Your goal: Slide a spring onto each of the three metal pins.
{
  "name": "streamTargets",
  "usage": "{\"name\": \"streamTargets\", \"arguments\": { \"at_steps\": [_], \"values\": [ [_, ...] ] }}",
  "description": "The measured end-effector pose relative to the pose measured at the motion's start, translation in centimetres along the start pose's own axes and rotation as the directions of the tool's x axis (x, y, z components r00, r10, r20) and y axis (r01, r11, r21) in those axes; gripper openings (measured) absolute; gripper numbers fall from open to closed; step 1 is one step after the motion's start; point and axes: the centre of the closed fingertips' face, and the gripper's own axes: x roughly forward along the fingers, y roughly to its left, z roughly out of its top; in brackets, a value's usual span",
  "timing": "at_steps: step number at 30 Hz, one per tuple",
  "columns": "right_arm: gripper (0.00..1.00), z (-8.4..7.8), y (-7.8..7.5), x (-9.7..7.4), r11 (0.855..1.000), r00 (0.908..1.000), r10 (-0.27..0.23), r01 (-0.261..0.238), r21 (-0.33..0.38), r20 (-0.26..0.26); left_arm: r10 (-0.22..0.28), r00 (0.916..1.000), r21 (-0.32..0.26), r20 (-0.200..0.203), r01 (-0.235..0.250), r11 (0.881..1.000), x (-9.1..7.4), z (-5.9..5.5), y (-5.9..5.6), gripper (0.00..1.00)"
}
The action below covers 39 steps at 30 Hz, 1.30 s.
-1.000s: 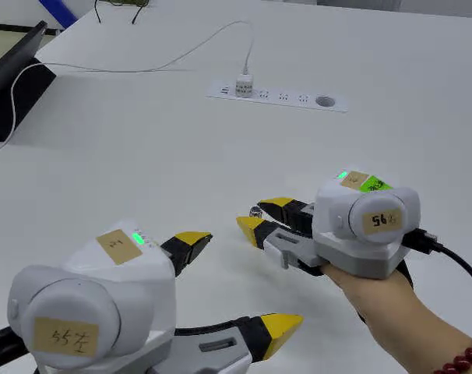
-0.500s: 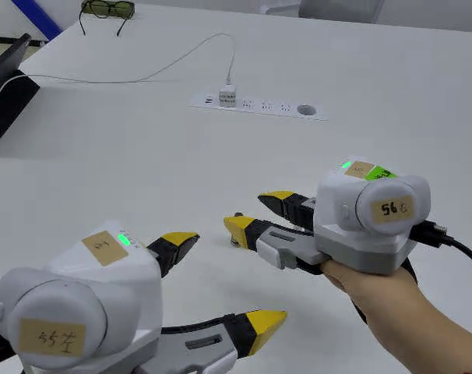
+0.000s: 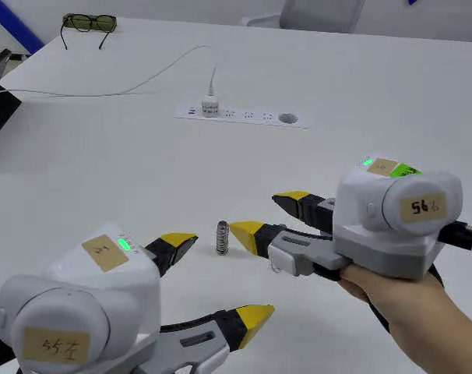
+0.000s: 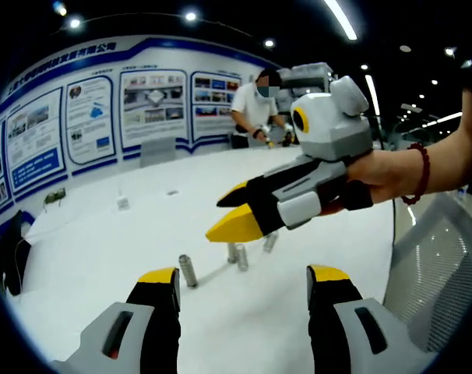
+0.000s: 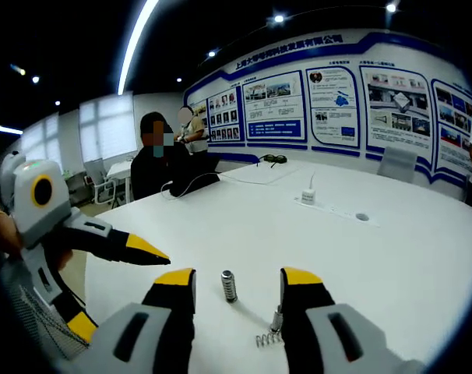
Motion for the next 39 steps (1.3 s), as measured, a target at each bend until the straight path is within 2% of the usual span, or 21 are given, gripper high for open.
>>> {"name": "streamTargets", "arguments": {
  "at_steps": [9, 21, 28, 35, 39],
  "values": [
    [0.47, 0.1, -1.3, -2.4, 1.000, 0.9998, -0.020, 0.020, -0.004, 0.005, -0.008, 0.9996, 0.041, -0.028, 0.009, 0.999, 1.2, 0.0, 0.1, 0.62],
    [0.49, -1.5, -3.1, -5.7, 0.999, 0.9991, -0.039, 0.039, 0.001, -0.016, -0.019, 0.9981, 0.065, -0.058, 0.023, 0.998, 2.9, -0.1, 0.2, 0.57],
    [0.49, -2.2, -3.4, -7.2, 0.999, 0.9992, -0.033, 0.033, -0.002, -0.020, -0.041, 0.9965, 0.089, -0.073, 0.047, 0.995, 4.3, -0.2, -0.1, 0.54],
    [0.50, -3.3, -3.2, -8.4, 1.000, 0.9996, -0.007, 0.007, 0.003, -0.026, -0.064, 0.9913, 0.108, -0.115, 0.077, 0.991, 6.0, -1.1, -0.6, 0.48],
    [0.50, -3.5, -3.1, -9.0, 1.000, 0.9999, 0.000, 0.000, 0.014, -0.016, -0.069, 0.9898, 0.094, -0.125, 0.081, 0.992, 6.8, -1.5, -0.8, 0.45]
  ]
}}
